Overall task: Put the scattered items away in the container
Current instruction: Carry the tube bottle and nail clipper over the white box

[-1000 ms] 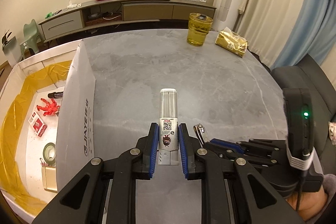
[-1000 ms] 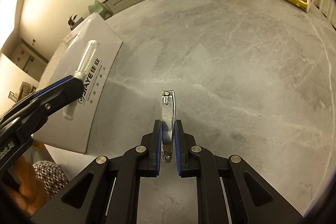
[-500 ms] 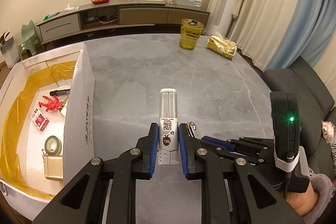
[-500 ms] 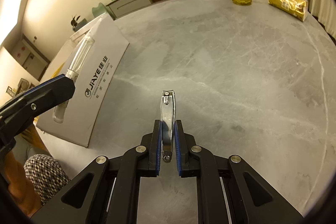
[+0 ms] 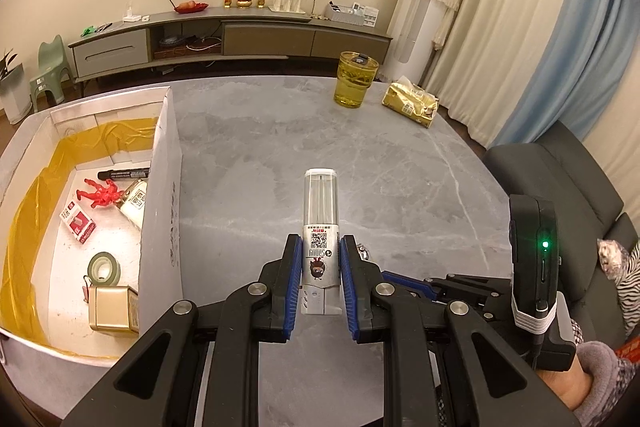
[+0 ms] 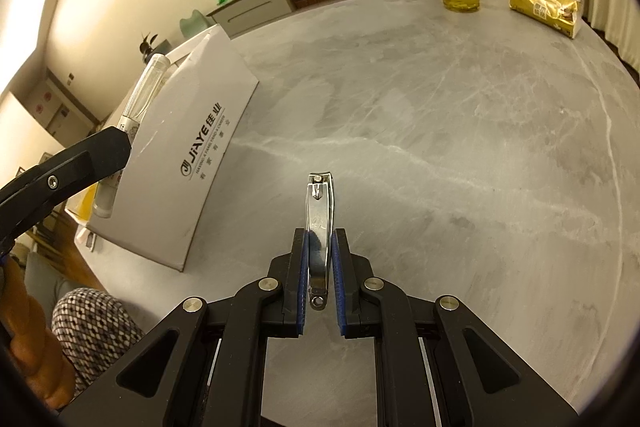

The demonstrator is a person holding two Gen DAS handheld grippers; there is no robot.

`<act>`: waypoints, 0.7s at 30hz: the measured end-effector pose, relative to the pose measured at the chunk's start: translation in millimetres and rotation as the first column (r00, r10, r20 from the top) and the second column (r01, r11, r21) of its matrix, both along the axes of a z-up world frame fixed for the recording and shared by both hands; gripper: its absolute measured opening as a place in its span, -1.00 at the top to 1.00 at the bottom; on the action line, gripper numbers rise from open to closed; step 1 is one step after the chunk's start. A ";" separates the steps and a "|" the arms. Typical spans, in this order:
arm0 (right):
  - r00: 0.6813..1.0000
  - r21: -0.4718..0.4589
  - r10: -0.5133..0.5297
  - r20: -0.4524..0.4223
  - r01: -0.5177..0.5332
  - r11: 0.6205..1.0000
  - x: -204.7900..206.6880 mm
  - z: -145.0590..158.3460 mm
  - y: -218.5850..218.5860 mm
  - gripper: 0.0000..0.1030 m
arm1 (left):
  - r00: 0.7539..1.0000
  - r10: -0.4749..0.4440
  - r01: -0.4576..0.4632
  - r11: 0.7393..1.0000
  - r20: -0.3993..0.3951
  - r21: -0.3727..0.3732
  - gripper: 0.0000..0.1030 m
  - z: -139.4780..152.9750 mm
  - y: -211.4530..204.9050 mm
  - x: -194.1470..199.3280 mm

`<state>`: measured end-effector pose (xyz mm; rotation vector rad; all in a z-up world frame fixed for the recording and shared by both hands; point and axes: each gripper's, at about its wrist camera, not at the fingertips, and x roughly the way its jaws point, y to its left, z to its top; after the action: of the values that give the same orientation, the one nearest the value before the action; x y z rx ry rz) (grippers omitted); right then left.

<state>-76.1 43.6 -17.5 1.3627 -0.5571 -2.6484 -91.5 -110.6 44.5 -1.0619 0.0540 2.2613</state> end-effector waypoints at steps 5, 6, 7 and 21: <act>1.000 -0.014 -0.013 -0.006 0.013 1.000 5.3 4.2 -0.1 0.77 | 1.000 0.001 -0.001 1.000 0.003 0.022 0.60 1.6 -6.4 1.3; 1.000 -0.017 -0.014 -0.008 0.014 1.000 6.7 5.4 -0.6 0.77 | 1.000 0.001 -0.002 1.000 0.005 0.025 0.60 1.5 -7.6 1.3; 1.000 -0.019 -0.016 -0.009 0.016 1.000 7.9 6.5 -1.0 0.77 | 1.000 0.001 -0.002 1.000 0.006 0.029 0.60 1.5 -8.9 1.1; 0.999 -0.018 0.014 -0.036 -0.015 1.000 9.8 28.9 -23.5 0.77 | 1.000 0.016 -0.017 0.997 0.021 0.079 0.60 2.3 -32.7 1.8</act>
<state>-66.4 20.1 11.5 1.3063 -0.5632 -2.6445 -89.6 -143.3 46.9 -1.0474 -0.0524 2.2479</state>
